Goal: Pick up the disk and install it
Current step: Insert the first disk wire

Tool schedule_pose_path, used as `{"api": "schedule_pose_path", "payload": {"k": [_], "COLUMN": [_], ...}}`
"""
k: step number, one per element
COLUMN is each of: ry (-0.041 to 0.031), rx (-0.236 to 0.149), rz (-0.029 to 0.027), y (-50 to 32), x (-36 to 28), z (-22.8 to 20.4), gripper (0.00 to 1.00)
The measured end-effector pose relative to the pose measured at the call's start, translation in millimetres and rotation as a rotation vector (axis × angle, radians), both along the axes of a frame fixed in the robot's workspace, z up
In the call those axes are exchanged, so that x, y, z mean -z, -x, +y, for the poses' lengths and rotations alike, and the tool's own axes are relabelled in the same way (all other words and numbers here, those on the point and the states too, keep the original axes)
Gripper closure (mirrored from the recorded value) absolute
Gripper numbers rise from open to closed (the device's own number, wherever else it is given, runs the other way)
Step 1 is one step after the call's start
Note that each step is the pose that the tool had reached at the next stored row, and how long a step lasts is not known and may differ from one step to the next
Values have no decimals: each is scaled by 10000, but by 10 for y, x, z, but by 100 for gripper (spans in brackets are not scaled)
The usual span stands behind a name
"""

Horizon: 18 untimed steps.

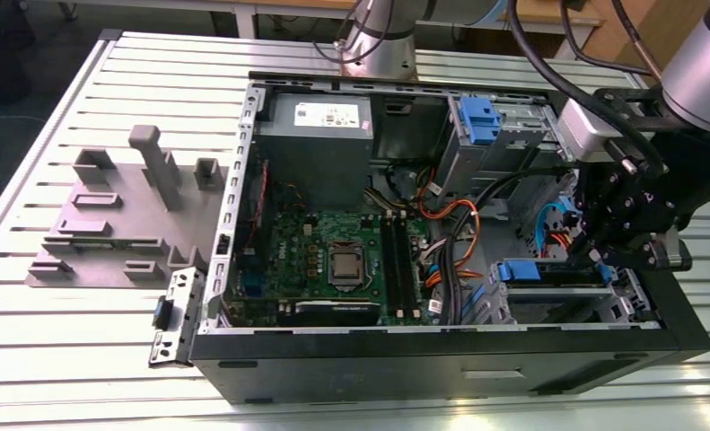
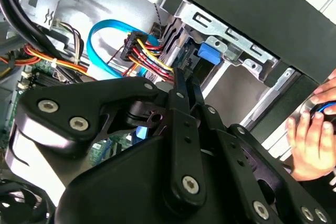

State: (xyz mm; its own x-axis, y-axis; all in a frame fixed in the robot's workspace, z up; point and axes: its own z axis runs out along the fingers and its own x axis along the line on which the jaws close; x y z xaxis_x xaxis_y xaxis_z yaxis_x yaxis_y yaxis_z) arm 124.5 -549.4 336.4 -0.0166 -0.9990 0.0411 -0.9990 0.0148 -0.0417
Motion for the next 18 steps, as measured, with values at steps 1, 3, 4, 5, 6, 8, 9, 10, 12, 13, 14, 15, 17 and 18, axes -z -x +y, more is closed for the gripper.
{"api": "schedule_pose_path", "payload": {"k": [1,3,4,5,6,8,9,10,12,13,14,15,17,18], "ry": [-2,-6,-8,-8,-8,-8,-8,-7,-7,-7,-8,-8,-8,-8], "rx": [28,31,32,31,31,15,-9,-17,-16,-17,-17,-17,-15,-13], "rz": [0,0,0,-1,-4,-13,-21,-30,-41,-43,-45,-46,-47,-48], "y": [-5,-7,-7,-8,-8,-9,-9,-9,-8,-8,-8,-8,-8,-8], "x": [1,1,3,4,6,11,13,15,19,20,21,22,24,25], "z": [0,0,0,0,0,0,0,0,0,0,0,0,0,0], "gripper": [83,83,83,83,83,83,83,83,83,83,83,83,83,83]}}
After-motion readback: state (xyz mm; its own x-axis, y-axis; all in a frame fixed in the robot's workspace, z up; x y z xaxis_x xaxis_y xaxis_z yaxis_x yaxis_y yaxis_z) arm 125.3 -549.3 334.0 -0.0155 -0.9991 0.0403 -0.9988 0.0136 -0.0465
